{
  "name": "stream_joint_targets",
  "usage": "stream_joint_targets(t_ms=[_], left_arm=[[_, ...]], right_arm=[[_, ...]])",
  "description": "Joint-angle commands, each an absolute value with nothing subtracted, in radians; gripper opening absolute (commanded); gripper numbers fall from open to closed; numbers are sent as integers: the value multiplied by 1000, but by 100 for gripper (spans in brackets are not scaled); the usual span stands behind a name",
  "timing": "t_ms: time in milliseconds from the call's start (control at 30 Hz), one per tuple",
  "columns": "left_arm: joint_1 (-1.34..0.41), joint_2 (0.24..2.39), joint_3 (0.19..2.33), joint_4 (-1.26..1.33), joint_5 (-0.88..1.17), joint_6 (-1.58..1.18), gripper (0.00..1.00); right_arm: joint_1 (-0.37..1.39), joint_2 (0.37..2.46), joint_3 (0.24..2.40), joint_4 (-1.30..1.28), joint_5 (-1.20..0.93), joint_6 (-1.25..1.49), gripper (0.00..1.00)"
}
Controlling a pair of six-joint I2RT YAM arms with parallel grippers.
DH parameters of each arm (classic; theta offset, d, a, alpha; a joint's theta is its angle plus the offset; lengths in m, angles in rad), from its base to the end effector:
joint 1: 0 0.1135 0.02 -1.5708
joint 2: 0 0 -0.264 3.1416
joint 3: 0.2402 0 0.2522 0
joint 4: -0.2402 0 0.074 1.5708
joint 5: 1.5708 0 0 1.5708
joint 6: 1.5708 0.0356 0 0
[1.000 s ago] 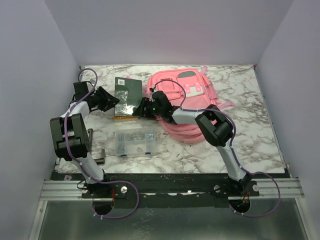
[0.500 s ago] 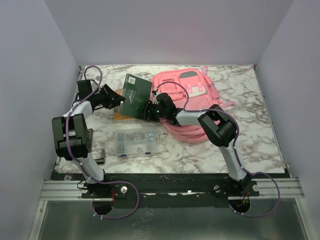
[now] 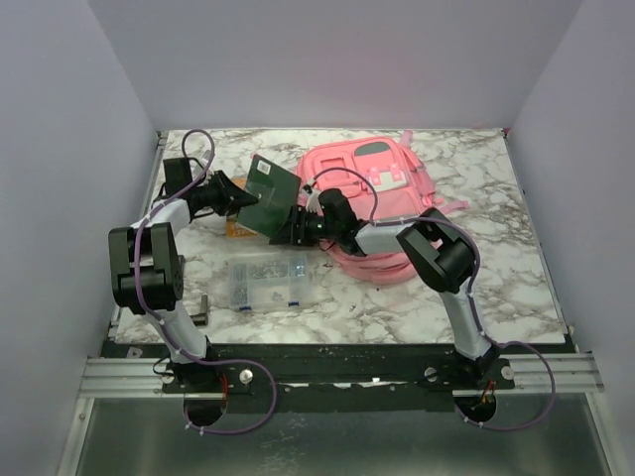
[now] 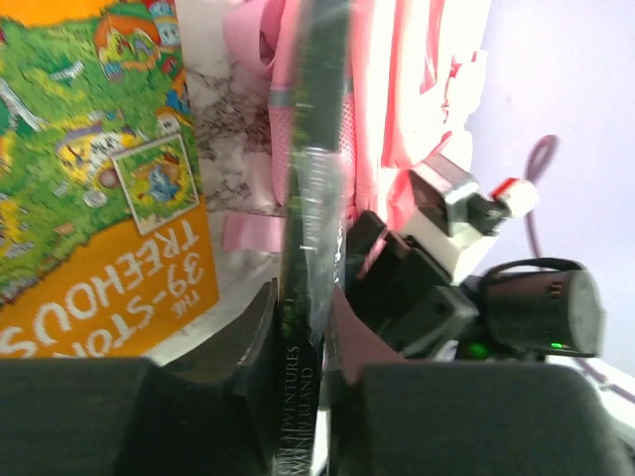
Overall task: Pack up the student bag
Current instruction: Pick up the book from the center of the board.
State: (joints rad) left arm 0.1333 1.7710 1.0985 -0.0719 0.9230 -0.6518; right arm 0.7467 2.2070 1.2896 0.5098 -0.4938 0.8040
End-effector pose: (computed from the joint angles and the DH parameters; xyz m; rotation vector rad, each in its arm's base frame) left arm 0.3722 0.0213 0.2019 -0.4058 2.2573 -1.3290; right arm 0.3336 0.3317 0.1261 -0.3042 2.2300 1.4215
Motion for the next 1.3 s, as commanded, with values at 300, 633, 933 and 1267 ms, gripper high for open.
stream_joint_targets(t_ms=[300,633,933,1267], left_arm=[[120,1489,1087,-128,949,-633,0],[50,1304,955,379,1175,-897,0],[-210,1243,908,691,1266,-1057,0],[-329,1238,879,731,1147,-1152,0]], right_arm=[[743,1920,1324,283,-555,787,96],[609,1555,1049,354,-665,906,100],[578,1264,732,664,-614,1100,89],[575,972,619,622,-550,1120,68]])
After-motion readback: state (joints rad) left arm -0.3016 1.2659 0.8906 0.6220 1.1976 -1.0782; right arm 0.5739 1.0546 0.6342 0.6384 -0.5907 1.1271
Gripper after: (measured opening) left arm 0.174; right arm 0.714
